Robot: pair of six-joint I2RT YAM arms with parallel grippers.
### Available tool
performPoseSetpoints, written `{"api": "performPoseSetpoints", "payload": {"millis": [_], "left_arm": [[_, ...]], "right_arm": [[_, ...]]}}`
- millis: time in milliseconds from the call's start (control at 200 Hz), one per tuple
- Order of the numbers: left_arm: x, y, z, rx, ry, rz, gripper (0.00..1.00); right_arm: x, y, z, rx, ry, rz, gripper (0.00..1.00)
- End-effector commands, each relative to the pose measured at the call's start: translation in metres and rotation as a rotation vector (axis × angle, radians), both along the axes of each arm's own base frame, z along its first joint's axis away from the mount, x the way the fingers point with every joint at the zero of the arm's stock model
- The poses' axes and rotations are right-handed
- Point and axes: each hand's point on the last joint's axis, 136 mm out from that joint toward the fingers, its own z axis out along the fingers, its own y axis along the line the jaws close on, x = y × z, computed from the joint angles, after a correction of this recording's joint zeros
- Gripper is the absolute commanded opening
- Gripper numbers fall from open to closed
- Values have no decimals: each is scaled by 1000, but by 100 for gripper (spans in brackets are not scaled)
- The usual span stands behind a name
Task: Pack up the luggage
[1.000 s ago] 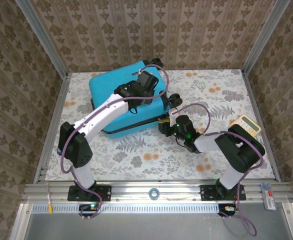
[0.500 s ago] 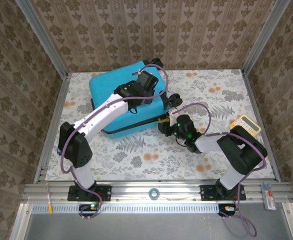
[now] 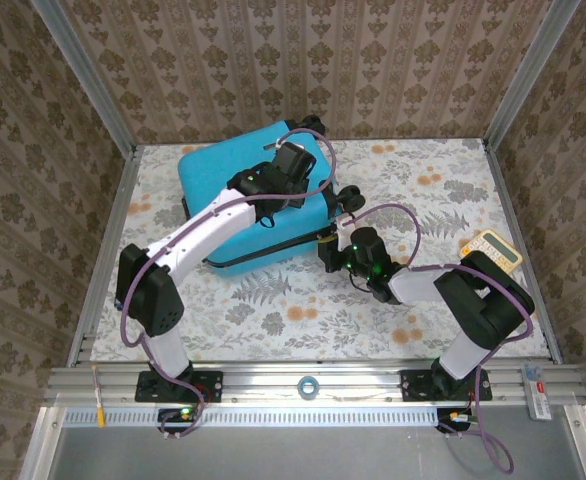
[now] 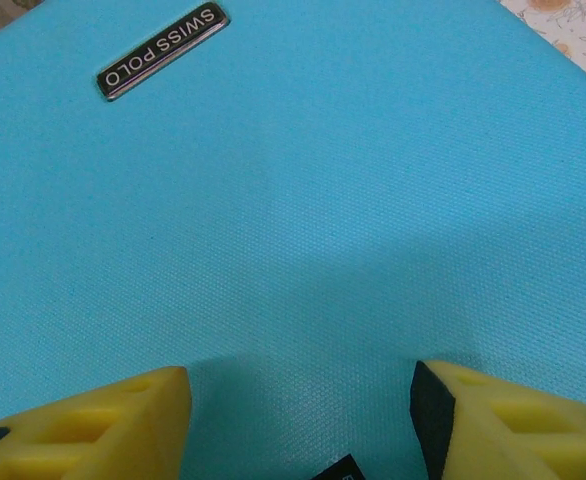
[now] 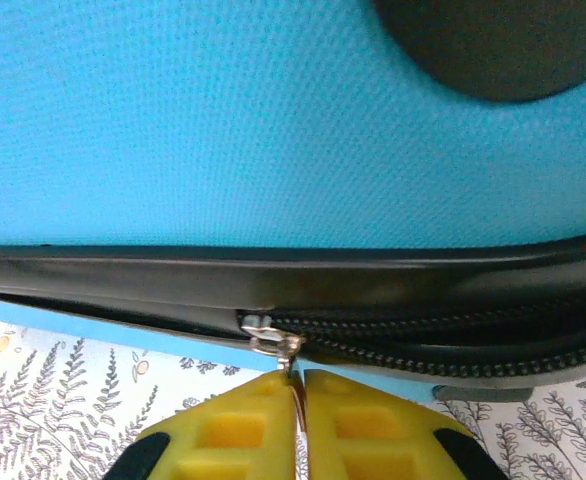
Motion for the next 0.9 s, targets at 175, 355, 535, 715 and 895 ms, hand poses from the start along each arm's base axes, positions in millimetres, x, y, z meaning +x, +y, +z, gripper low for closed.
{"api": "performPoseSetpoints", "payload": {"millis": [175,355,535,715,895], "left_arm": [[-9,8,-15,10,54,6,62],[-9,11,-17,16,56,13,62],[-10,14,-22,24,65,17,61],[-12,24,-33,46,87,37,61],[-13,33,-37,45,96,48,61]], "right_arm": [[36,-30,15,68,18,-160,0],[44,-44,11,93,58,-184,0],[47,-46,7,86,89,-164,0],[59,-71,-5,95,147,-261,0],[59,-67,-4,105,154,-178,0]]}}
